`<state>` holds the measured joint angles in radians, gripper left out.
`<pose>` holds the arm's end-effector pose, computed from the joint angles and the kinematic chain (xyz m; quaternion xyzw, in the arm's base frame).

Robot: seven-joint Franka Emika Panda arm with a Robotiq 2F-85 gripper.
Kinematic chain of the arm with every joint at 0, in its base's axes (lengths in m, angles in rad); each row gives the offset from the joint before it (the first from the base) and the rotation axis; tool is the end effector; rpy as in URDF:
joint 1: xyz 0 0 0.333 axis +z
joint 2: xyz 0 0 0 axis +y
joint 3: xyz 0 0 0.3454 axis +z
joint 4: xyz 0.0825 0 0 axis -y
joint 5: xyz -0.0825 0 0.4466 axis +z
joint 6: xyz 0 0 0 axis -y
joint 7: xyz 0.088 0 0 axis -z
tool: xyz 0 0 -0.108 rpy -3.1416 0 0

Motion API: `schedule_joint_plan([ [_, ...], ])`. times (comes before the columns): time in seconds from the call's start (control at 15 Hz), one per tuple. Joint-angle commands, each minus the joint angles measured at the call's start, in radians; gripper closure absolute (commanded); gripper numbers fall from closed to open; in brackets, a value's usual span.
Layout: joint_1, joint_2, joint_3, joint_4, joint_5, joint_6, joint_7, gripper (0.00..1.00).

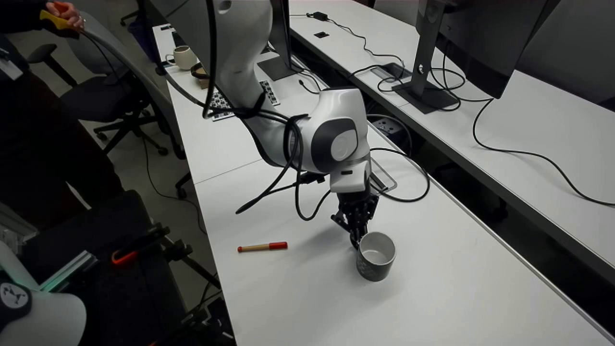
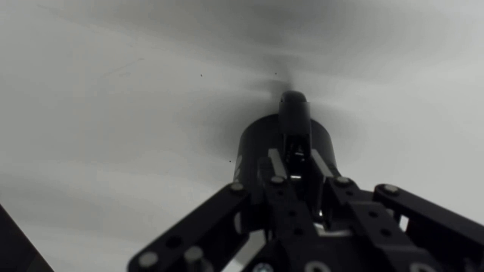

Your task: Move the cup slightly to the left

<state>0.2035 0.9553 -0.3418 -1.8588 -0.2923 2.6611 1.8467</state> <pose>0.6315 -0.0921 -0.0222 0.6836 -0.6988 0.1077 0.1809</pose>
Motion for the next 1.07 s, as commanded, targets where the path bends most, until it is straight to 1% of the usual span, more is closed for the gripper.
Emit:
schedule_joint_plan([
  [0.0,0.002,0.025,-0.012,0.023,0.027,0.015,-0.030,0.96],
  [0.53,0.014,0.007,-0.025,0.007,0.025,0.019,-0.021,0.96],
  [0.67,0.027,-0.010,-0.040,-0.008,0.018,0.036,-0.014,0.96],
  [1.0,0.083,-0.052,-0.103,-0.043,0.000,0.085,-0.007,0.96],
])
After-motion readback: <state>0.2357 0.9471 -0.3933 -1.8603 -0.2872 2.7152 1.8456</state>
